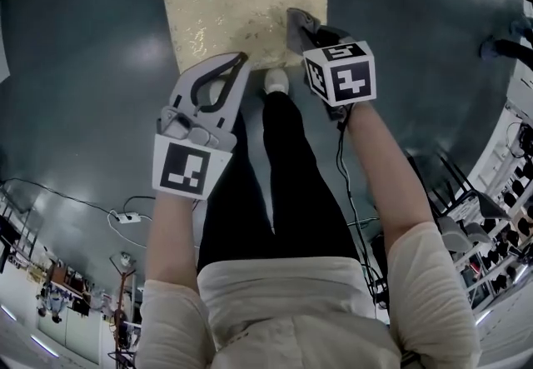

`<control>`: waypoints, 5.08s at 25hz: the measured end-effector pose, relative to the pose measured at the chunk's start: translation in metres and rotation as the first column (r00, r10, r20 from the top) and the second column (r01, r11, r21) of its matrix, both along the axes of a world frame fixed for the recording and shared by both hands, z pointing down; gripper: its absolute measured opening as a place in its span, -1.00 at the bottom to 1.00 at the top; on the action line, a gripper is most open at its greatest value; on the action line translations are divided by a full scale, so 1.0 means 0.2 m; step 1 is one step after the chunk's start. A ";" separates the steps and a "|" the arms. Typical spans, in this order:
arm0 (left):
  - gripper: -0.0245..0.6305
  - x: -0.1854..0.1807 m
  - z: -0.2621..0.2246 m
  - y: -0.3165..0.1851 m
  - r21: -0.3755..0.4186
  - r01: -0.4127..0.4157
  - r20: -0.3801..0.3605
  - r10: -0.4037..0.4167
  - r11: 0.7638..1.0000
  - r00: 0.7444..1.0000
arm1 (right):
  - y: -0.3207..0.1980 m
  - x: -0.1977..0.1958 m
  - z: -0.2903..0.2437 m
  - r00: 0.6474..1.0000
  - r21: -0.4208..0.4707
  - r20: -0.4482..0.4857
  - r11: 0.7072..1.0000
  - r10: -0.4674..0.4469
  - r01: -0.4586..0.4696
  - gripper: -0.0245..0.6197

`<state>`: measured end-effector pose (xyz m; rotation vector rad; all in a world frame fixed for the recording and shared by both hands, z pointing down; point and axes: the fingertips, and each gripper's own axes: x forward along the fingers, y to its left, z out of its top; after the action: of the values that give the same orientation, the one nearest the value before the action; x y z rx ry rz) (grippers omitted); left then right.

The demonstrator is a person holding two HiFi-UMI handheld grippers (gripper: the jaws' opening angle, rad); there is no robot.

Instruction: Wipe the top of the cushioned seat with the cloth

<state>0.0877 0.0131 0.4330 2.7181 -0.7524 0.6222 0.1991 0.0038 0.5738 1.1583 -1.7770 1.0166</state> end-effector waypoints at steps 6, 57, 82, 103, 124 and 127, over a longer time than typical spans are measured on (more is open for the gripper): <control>-0.92 -0.35 0.01 0.04 0.005 0.014 0.006 -0.014 1.000 1.000 | 0.07 -0.48 0.02 0.997 -0.014 0.063 0.998 -0.055 0.056 -0.84; -0.92 -0.35 0.21 0.04 -0.083 0.037 0.008 -0.036 0.996 0.999 | 0.18 -0.58 0.25 0.995 -0.088 0.089 0.995 -0.048 0.056 -0.84; -0.92 0.20 0.25 0.08 -0.087 -0.014 0.006 0.015 0.996 1.000 | 0.27 0.04 0.27 0.996 -0.100 0.089 0.995 0.029 -0.020 -0.84; -0.92 0.44 0.20 0.17 -0.066 -0.034 0.005 0.034 0.997 0.999 | 0.40 0.51 0.31 0.997 -0.135 -0.052 0.988 0.062 -0.069 -0.84; -0.92 0.05 -0.70 -0.03 0.122 0.008 -0.077 0.002 0.992 0.997 | 0.13 -0.01 -0.83 0.991 0.257 0.108 0.960 0.085 -0.110 -0.84; -0.92 -0.03 -0.88 -0.07 0.157 0.034 -0.095 -0.019 0.987 0.995 | 0.08 -0.10 -1.06 0.990 0.327 0.124 0.940 0.063 -0.101 -0.84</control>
<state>0.0809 -0.0011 0.2571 2.8528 -0.8475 0.4436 0.1788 0.0196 0.3620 1.4153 -2.0618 0.8629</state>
